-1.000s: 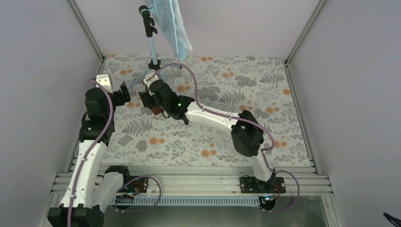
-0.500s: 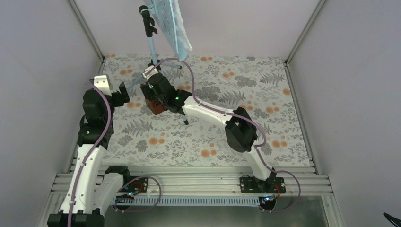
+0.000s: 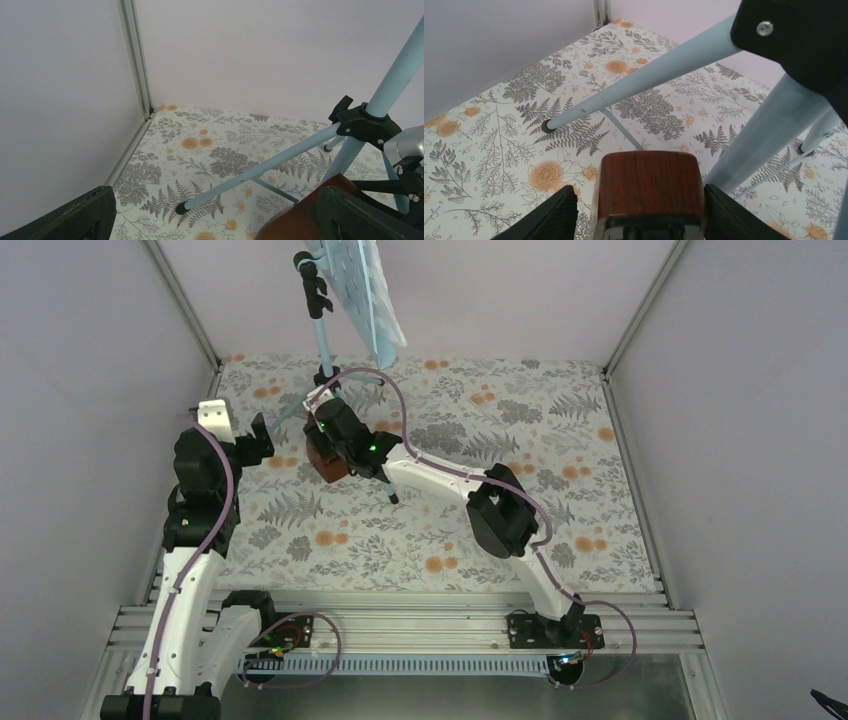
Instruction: Pack up the instrument practice props
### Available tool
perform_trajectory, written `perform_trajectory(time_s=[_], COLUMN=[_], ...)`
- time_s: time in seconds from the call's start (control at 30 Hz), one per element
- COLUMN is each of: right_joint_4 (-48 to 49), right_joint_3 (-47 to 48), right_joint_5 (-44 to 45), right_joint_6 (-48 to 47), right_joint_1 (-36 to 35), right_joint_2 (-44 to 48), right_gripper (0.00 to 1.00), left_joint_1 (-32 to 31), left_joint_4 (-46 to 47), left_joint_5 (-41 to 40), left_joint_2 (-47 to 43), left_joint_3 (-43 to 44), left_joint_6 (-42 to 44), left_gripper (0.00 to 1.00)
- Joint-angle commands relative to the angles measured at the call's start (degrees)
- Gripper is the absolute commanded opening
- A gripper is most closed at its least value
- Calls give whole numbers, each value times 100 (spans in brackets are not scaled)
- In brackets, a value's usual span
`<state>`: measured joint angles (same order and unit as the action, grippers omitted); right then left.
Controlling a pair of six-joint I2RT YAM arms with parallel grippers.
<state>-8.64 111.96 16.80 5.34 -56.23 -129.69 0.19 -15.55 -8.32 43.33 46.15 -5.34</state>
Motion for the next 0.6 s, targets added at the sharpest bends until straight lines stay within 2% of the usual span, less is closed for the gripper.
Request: perform_trajectory(time_s=[0.0, 0.1, 0.23, 0.4, 0.57], right_joint_4=[133, 199, 203, 403, 473], right_joint_3=[246, 267, 389, 341, 256], right_joint_5=[-162, -119, -114, -299, -310], right_joint_6=[-202, -287, -404, -556, -652], right_joint_1=[-42, -39, -37, -50, -182], right_joint_2=[-194, -244, -358, -413, -311], right_gripper=[58, 61, 70, 65, 51], left_joint_1=[-19, -19, -26, -27, -30], left_joint_4=[-52, -53, -52, -50, -50], left_joint_5=[111, 148, 190, 207, 199], left_joint_2=[-54, -59, -62, -65, -58], left_joint_3=[-49, -45, -45, -46, -49], left_joint_6=[-20, -22, -19, -19, -19], left_gripper=[100, 100, 100, 100, 100])
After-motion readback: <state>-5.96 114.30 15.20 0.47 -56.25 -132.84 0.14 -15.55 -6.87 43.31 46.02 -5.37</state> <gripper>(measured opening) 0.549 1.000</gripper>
